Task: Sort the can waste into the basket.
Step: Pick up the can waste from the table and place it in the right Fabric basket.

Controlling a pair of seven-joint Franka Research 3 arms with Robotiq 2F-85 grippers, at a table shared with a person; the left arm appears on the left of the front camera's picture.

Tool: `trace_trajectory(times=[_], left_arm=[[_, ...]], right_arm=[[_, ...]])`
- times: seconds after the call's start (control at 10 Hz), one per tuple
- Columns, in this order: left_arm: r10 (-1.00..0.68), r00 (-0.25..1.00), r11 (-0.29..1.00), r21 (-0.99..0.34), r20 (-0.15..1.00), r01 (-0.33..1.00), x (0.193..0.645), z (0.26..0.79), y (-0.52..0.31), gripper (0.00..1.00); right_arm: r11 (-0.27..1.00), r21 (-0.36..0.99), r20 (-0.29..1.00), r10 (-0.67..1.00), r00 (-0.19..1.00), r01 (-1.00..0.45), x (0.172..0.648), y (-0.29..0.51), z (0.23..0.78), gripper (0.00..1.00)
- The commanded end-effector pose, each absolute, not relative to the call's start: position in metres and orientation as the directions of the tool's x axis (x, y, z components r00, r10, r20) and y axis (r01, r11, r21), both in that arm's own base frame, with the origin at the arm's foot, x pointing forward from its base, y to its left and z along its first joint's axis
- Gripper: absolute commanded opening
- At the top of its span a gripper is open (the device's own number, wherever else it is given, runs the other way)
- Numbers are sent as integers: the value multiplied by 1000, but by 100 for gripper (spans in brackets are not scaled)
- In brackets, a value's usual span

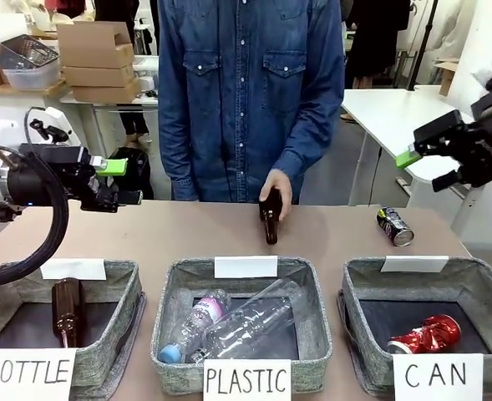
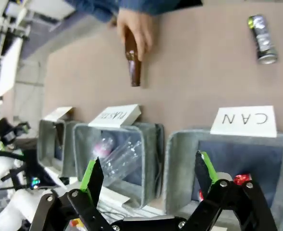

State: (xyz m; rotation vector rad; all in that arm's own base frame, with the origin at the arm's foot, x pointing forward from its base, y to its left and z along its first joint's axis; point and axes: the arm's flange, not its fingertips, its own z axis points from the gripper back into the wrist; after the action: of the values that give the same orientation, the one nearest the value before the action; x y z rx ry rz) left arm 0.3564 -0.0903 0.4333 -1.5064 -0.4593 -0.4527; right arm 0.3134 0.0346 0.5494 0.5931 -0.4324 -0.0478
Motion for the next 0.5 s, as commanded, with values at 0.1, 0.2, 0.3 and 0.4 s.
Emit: trace_trajectory(times=[0.1,0.2,0.3,0.4], left_arm=[[14,823,-3,-823,568,568,358,434,-92,100],[14,823,-3,-823,568,568,358,434,-92,100],[14,823,-3,-823,568,568,358,434,-92,100],[14,823,-3,-823,568,568,358,434,-92,100]], right_arm=[[831,551,381,-166,910,-79,313,35,549,100],[884,466,426,-194,883,-30,328,42,549,100],[880,473,437,-197,878,-37,348,32,553,100],[903,431,449,-220,866,6,370,24,554,100]])
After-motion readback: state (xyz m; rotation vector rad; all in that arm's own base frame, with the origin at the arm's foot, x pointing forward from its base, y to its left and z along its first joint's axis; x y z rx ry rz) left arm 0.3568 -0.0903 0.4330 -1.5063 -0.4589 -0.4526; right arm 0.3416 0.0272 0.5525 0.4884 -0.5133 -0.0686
